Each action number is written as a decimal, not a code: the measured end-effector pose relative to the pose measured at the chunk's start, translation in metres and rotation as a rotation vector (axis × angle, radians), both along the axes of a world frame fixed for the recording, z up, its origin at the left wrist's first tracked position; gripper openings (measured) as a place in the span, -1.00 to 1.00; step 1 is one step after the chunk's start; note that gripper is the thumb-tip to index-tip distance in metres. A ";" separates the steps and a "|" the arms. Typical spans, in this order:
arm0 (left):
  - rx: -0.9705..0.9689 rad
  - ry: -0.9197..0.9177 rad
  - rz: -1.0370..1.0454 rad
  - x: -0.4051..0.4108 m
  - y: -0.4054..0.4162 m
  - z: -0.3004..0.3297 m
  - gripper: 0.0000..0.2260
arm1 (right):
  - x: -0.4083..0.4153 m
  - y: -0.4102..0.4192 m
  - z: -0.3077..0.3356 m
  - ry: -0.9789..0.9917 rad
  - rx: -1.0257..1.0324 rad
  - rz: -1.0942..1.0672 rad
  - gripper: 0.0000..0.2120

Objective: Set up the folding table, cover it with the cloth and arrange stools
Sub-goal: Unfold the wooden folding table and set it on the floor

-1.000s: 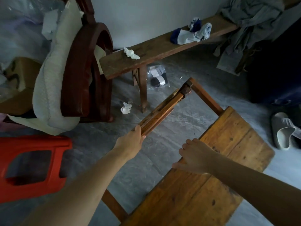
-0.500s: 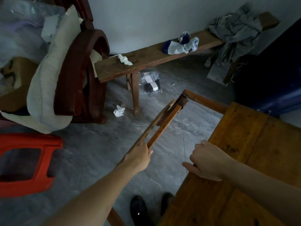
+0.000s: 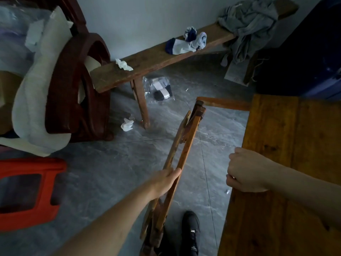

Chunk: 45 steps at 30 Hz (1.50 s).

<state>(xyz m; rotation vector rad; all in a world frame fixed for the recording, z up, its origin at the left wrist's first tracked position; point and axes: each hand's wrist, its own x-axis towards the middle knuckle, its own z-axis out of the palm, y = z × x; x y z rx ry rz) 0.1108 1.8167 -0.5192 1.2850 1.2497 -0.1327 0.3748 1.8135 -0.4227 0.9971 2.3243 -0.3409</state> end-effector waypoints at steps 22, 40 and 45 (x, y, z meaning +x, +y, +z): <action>-0.415 -0.388 0.361 0.109 -0.086 0.060 -0.46 | -0.014 0.007 -0.002 0.024 0.059 0.002 -0.51; -0.268 -0.367 0.370 0.107 -0.097 0.068 -0.53 | -0.123 -0.255 0.016 0.140 0.303 -0.912 -0.05; -0.280 -0.370 0.401 0.112 -0.102 0.062 -0.54 | -0.142 -0.288 0.004 0.114 0.240 -0.907 0.20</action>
